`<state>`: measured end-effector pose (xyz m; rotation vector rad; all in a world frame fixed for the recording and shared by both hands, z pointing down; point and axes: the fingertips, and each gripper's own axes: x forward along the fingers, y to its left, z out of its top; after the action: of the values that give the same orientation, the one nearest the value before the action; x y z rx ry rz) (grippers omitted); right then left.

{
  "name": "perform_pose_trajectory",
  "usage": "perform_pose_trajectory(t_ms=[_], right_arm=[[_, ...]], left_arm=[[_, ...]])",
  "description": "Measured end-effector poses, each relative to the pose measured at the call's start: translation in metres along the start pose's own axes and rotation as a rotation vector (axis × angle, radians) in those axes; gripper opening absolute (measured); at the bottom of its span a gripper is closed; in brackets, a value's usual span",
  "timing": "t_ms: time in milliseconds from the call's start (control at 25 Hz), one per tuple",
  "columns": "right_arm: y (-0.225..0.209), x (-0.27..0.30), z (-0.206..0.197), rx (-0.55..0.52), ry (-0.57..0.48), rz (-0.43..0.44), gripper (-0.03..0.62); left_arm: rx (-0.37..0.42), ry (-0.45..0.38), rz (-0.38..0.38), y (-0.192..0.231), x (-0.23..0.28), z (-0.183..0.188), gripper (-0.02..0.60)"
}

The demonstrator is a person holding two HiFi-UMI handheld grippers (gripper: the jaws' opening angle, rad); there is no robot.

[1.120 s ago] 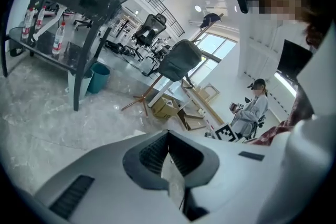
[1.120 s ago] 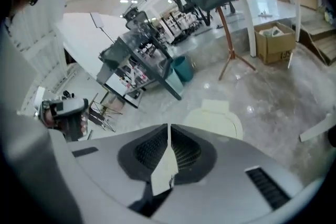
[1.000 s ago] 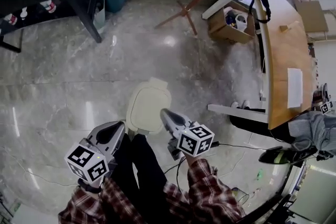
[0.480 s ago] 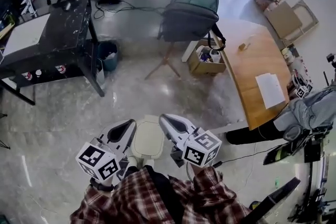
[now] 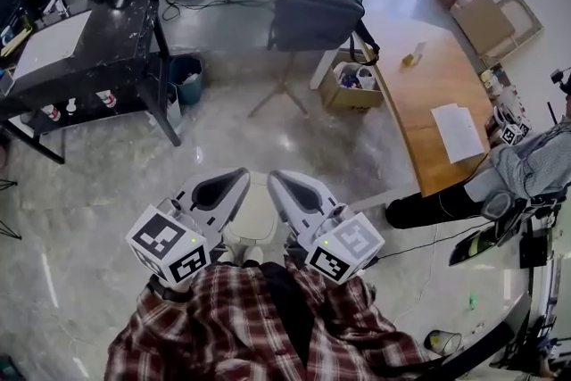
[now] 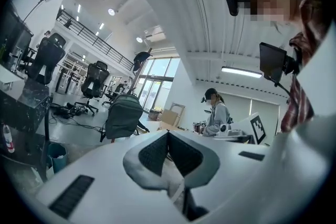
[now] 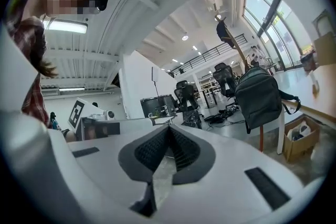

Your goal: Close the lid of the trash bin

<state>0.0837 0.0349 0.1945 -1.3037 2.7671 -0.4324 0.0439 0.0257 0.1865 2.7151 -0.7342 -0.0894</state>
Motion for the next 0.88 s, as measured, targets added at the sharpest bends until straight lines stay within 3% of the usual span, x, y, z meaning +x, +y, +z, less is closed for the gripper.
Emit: perform_pose_trajectory(t_ms=[880], right_arm=[[0.027, 0.011, 0.005, -0.064, 0.038, 0.053, 0.012]], left_arm=[[-0.018, 0.013, -0.006, 0.006, -0.008, 0.0, 0.011]])
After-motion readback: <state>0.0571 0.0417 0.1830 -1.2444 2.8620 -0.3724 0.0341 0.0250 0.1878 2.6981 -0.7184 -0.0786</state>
